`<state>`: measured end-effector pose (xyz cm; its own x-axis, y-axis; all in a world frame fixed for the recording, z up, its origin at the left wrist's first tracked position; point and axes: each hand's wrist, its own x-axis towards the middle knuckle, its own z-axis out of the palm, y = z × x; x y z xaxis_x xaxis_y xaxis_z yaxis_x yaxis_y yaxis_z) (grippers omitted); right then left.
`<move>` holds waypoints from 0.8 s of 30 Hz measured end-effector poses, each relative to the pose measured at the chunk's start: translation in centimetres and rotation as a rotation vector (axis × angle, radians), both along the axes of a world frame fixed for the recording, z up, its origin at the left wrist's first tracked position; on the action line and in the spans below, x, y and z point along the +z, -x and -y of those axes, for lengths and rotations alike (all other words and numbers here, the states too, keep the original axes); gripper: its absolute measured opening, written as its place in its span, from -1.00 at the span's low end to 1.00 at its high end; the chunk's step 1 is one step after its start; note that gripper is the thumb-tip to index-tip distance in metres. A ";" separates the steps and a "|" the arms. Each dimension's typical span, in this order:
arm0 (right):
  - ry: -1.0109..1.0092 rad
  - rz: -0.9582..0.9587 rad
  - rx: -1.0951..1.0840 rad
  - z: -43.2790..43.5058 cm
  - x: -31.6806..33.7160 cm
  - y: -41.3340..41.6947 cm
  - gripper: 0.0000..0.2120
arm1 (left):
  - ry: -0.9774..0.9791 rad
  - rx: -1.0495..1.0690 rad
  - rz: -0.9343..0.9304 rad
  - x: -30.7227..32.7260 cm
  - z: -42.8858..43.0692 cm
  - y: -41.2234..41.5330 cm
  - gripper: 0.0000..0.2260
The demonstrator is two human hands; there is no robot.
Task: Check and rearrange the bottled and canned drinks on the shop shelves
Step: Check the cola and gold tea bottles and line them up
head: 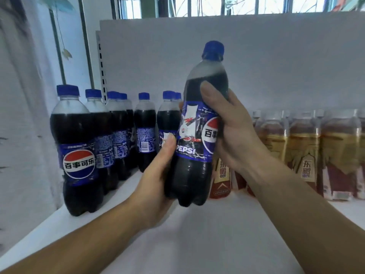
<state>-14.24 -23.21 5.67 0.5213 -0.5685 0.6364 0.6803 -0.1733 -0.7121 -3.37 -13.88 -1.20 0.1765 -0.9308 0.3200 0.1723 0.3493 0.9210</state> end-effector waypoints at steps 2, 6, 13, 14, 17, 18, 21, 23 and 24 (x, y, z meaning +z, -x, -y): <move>0.035 0.049 -0.161 0.0 0.2 0.2 -0.39 | 0.083 0.113 0.130 -0.3 0.5 -0.2 -0.33; -0.042 0.065 -0.078 0.0 0.1 0.1 -0.27 | 0.097 0.059 0.065 -0.8 0.8 -0.6 -0.48; 0.009 0.056 -0.155 0.1 0.2 0.3 -0.34 | 0.050 0.028 0.007 -0.4 0.3 0.0 -0.39; 0.036 0.061 -0.207 0.1 0.1 0.3 -0.28 | 0.075 0.071 0.059 -0.6 0.5 0.0 -0.32; 0.041 0.061 -0.151 0.0 -0.1 0.1 -0.26 | 0.048 0.096 0.052 -0.7 0.5 -0.1 -0.43; 0.019 0.058 -0.076 -0.1 0.0 0.1 -0.31 | 0.017 0.030 -0.004 -0.5 0.2 -0.1 -0.53; -0.001 0.036 -0.013 0.0 0.0 0.0 -0.44 | -0.050 -0.096 -0.070 0.0 -0.4 -0.2 -0.48; 0.047 0.048 -0.139 -0.2 0.0 0.1 -0.38 | 0.004 -0.040 -0.063 0.0 -0.3 -0.1 -0.54; 0.094 0.050 -0.218 -0.4 0.0 0.2 -0.35 | 0.045 0.042 -0.012 -0.2 0.0 -0.2 -0.59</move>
<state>-14.40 -22.79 5.67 0.3591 -0.6010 0.7141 0.6537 -0.3841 -0.6520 -3.18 -13.86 -1.40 0.2195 -0.9071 0.3592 0.1676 0.3977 0.9021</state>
